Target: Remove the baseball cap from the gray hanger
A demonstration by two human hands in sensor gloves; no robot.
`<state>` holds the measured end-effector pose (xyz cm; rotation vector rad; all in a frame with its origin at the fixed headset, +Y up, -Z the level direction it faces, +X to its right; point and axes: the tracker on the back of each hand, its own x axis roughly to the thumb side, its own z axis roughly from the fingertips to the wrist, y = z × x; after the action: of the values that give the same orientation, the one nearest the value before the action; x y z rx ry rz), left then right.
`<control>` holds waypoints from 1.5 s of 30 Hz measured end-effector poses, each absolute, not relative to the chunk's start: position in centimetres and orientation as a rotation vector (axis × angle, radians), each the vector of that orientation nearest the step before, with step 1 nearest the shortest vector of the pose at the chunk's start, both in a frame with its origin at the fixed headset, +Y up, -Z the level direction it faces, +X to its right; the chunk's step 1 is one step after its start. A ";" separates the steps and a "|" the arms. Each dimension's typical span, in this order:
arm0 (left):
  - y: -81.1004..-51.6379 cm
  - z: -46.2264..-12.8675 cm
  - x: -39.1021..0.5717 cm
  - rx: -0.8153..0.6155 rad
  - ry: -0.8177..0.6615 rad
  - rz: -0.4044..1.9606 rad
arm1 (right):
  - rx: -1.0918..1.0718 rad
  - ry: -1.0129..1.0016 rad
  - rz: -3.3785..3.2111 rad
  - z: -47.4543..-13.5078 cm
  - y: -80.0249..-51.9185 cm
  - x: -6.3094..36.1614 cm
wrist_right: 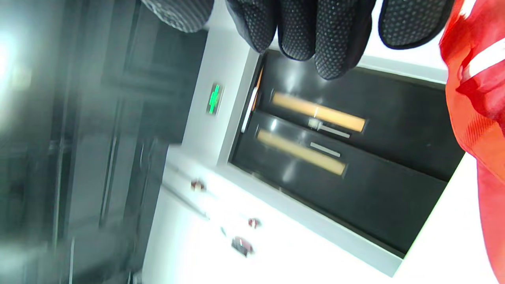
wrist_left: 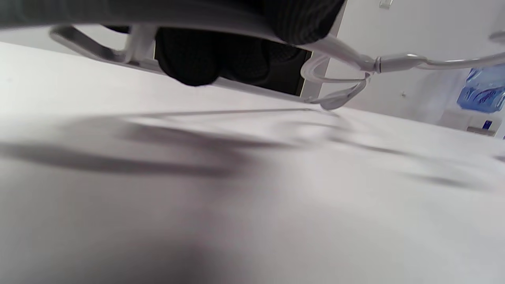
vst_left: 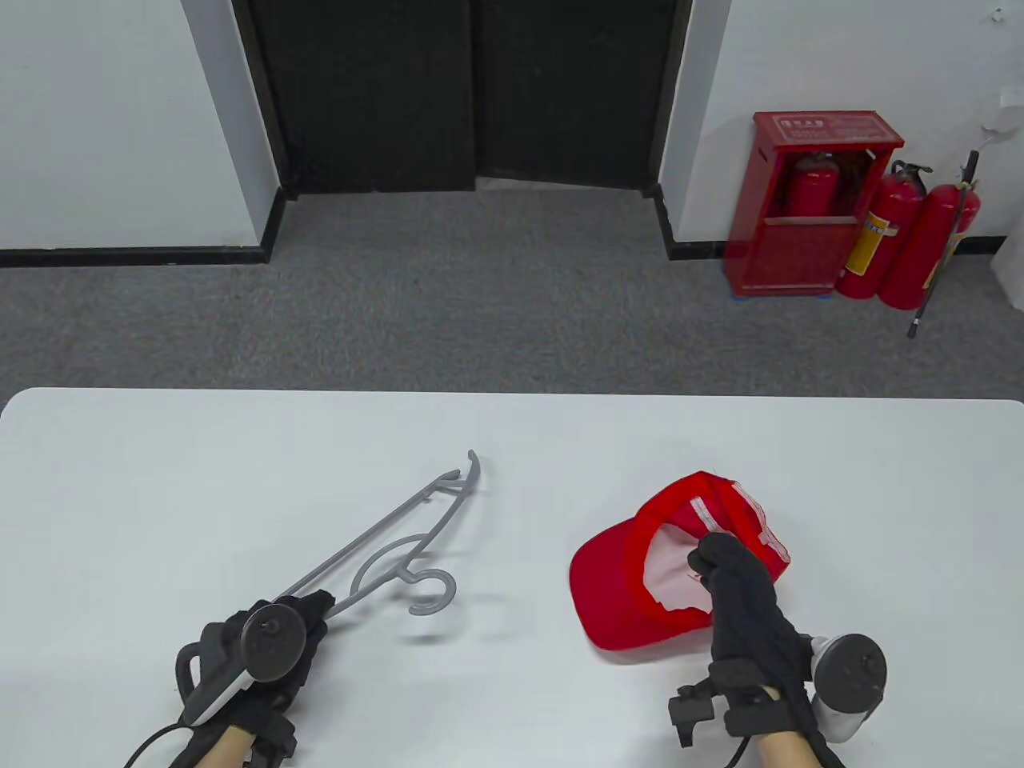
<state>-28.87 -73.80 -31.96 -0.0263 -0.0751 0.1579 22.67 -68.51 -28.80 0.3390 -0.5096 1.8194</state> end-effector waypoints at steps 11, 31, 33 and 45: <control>-75.7 -32.6 -29.4 -0.155 -0.039 0.123 | 0.696 -0.441 2.343 -28.1 -68.2 18.2; -69.2 -30.3 -28.0 0.074 -0.172 0.298 | 0.734 -0.414 2.488 -27.9 -68.5 17.2; -68.3 -29.6 -27.3 0.119 -0.221 0.313 | 0.736 -0.394 2.496 -28.0 -68.6 17.1; -65.9 -27.3 -24.7 0.302 -0.353 0.284 | 0.742 -0.354 2.508 -28.0 -68.7 16.8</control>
<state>-24.68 -65.86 -27.28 0.3017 -0.3526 0.2838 16.79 -68.71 -28.05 0.7418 -0.3540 2.5078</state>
